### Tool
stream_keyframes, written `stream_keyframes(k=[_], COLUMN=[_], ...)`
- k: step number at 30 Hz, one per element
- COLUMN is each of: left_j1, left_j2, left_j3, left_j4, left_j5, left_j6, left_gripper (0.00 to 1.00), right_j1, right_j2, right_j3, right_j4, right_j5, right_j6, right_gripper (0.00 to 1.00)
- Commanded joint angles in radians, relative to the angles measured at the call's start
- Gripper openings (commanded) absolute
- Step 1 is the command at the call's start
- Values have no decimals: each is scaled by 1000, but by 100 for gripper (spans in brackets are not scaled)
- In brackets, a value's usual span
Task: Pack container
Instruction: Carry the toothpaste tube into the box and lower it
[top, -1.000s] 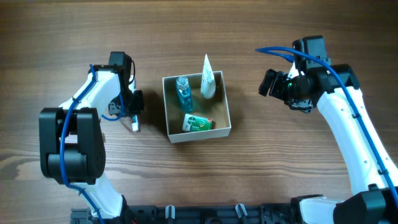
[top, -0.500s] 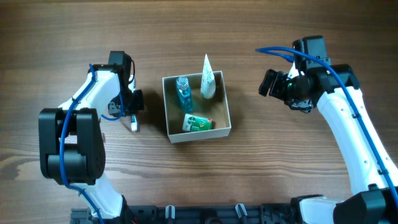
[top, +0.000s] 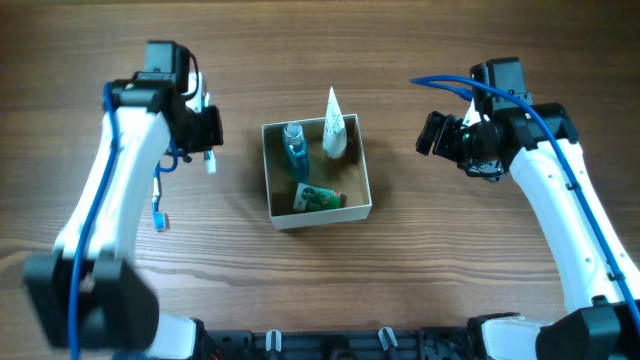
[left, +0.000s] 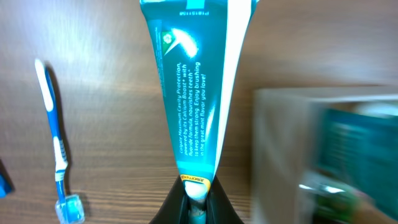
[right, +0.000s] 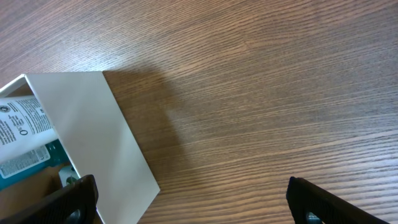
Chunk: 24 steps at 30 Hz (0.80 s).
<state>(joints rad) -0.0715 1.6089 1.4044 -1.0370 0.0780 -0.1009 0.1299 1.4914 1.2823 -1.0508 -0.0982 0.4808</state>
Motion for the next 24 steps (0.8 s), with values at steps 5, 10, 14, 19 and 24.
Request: stream_keyframes(k=[5,10,14,19,24], left_j1=[-274,-462,-533,-550,-550], left_j2=[-210,-178,-115,-39,27], left_j3=[20,20,20,20,20], left_j4=[5,13,15,12,19], left_j5=[141,131,102,85,47], left_j6=[386,545,573,574,595], left_gripper=[4,4,4,4,4], right_j1=[1,1,1,0,0], right_j2=[8,8,8,8,8], right_j3=[-2,-2,-2,-2,-2], right_j4=[2,2,2,10,18], right_j5=[-15,-15,-14,-4,-4], right_j6=[-12,-14,-34,-33,-32], right_gripper=[98,98,98,98,98])
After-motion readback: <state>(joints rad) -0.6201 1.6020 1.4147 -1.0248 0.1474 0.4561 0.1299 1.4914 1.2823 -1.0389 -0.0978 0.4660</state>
